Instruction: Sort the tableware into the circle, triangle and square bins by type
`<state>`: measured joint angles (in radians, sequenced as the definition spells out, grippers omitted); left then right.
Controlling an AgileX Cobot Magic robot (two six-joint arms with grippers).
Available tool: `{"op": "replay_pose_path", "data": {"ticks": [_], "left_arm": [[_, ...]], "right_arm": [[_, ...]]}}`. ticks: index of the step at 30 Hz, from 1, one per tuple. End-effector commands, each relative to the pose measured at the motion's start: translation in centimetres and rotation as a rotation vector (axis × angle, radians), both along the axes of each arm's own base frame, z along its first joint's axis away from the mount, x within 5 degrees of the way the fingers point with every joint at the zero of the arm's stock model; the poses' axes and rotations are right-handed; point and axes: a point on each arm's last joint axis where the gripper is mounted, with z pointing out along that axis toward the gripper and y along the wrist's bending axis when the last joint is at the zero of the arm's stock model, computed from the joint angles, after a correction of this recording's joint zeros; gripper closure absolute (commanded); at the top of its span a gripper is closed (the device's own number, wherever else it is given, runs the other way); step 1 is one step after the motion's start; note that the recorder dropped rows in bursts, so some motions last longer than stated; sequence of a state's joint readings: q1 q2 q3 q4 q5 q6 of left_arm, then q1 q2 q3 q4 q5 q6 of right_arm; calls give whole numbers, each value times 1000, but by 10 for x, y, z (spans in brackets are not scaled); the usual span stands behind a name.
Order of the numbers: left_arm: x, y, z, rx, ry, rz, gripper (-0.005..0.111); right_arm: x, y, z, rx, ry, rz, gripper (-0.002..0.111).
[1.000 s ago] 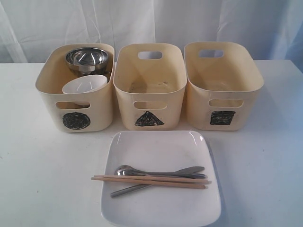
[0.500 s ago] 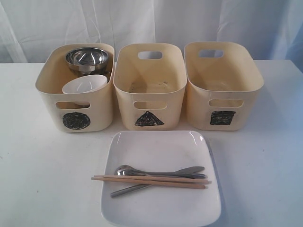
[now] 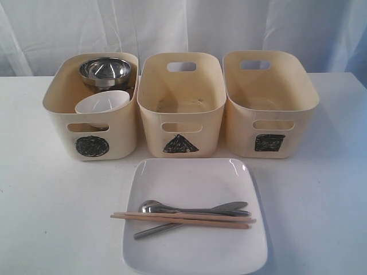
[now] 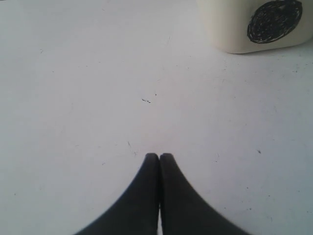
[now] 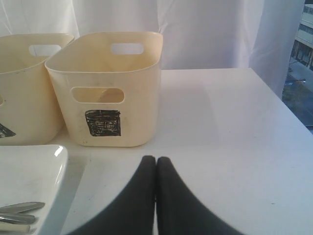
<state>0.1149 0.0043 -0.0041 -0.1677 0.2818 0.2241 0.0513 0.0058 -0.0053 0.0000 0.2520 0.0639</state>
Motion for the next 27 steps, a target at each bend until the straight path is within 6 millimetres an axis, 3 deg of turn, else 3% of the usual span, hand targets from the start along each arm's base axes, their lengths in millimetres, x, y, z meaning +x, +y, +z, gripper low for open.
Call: {"op": "replay_pose_path", "data": {"ticks": [1,27], "left_arm": [[0,0,-1,-9,-2,-1,107],[0,0,-1,1,-1,0,107]], "right_arm": [[0,0,0,2,-13,-2,108],[0,0,0,2,-13,-2,108]]}}
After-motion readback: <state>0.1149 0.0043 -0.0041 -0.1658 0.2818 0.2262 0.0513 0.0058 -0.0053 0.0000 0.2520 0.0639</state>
